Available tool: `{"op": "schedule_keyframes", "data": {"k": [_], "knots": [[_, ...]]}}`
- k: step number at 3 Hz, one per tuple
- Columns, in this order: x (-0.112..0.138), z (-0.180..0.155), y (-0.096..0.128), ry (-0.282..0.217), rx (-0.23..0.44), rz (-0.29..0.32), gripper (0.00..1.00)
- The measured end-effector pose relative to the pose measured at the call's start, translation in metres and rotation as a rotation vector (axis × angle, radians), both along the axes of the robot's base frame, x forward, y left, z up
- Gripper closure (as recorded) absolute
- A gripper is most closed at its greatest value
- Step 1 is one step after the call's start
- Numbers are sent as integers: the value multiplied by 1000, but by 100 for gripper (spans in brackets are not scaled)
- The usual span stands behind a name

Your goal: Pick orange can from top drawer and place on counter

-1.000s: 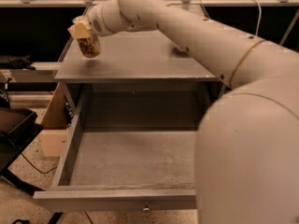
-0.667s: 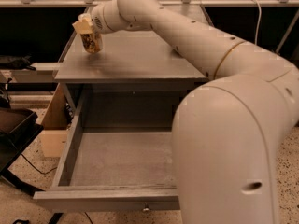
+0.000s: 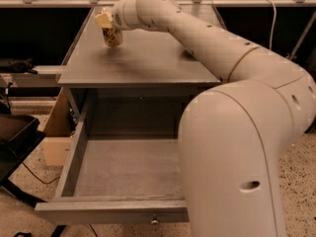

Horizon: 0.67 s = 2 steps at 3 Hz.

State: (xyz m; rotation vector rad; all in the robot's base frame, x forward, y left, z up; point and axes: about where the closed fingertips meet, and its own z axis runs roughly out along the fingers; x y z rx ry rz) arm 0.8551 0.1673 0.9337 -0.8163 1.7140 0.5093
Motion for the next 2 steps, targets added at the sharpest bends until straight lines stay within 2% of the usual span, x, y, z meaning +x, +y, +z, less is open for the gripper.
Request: {"op": "schedule_keyframes", "data": {"k": [1, 2], "knots": [[16, -11, -23, 8, -9, -57, 100], [31, -38, -38, 68, -28, -109, 100]]}}
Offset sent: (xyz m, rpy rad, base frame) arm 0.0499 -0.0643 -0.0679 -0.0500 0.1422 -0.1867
